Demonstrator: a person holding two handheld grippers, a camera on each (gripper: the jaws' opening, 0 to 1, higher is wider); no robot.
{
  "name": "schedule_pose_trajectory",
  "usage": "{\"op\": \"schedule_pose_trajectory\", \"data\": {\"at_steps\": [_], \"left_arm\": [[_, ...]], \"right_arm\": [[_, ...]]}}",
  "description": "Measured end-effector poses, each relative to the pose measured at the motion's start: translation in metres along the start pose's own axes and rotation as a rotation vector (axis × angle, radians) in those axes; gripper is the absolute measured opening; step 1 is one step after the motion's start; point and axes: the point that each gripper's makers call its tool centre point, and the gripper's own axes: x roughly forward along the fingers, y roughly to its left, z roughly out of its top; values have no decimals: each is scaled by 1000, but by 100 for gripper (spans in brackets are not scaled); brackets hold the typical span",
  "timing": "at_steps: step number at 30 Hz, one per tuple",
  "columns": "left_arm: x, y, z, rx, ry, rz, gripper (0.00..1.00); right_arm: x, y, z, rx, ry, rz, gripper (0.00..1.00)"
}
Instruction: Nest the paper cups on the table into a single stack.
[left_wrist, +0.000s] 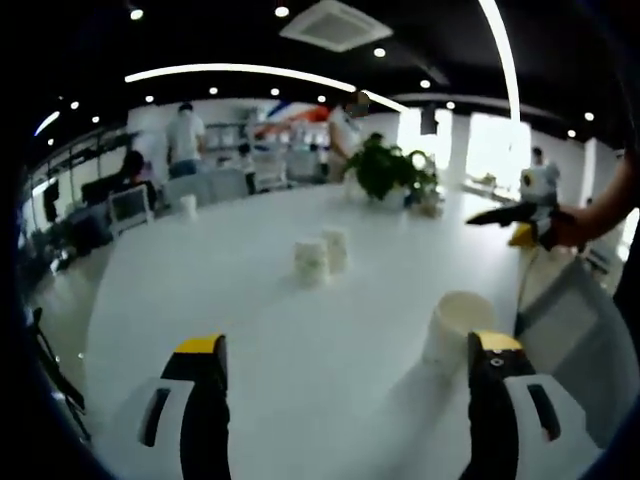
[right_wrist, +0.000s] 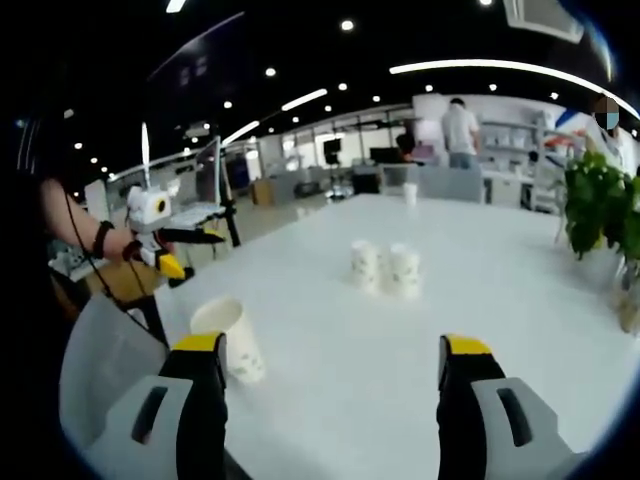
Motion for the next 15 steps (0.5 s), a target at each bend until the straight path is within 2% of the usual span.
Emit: {"op": "schedule_pose_trajectory", "data": {"at_steps": [4, 9, 15], "left_arm": [[0, -3, 1, 34, -9, -13, 100], [1, -2, 2, 27, -17, -17, 100], [0, -2, 6, 37, -26, -26, 100]], "right_arm": [[0, 0, 2, -4, 1, -2, 85], [2, 0, 3, -6, 0, -4, 85], [9, -8, 15, -19, -11, -13, 85]]}}
